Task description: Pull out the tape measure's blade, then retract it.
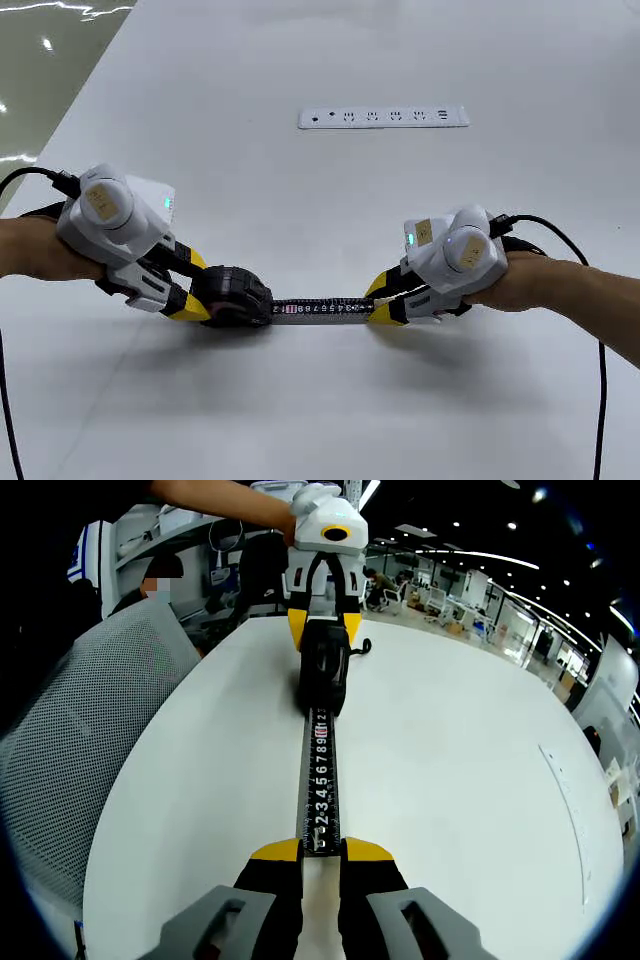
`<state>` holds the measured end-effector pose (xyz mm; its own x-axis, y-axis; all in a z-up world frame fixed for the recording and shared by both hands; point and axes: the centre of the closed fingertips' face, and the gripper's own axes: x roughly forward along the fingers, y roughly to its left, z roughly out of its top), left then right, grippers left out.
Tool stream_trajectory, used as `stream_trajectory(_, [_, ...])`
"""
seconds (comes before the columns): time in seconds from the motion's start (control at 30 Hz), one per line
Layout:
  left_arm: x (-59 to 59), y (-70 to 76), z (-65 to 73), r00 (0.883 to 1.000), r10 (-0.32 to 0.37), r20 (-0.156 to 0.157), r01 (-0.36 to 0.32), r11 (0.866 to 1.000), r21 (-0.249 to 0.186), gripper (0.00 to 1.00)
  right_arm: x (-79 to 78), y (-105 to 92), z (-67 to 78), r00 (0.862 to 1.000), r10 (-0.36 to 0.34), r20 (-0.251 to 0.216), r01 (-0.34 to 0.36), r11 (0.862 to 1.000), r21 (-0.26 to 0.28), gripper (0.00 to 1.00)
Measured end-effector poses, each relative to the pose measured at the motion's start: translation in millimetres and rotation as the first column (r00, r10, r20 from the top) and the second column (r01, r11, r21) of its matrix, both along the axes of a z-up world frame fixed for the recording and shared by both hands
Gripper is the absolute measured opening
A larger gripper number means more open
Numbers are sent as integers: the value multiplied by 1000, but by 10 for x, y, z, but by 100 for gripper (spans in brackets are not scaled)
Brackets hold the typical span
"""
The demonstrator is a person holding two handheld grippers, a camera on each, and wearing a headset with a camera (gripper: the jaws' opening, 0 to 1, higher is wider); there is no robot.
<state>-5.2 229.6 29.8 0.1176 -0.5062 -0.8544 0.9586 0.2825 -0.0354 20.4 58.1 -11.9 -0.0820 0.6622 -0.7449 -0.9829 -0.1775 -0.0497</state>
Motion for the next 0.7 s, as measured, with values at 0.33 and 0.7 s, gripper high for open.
stream_trajectory(0.33, [4, -1, -1, 1000, 1, -7, -1, 1000, 3, 23, 14, -134, -3, 1000, -11, -1, 11, 1000, -13, 9])
stream_trajectory(0.7, [5, 1, 0, 1000, 5, -11, -5, 1000, 4, 23, 59, -324, -3, 1000, -21, 6, 21, 999, -29, 9])
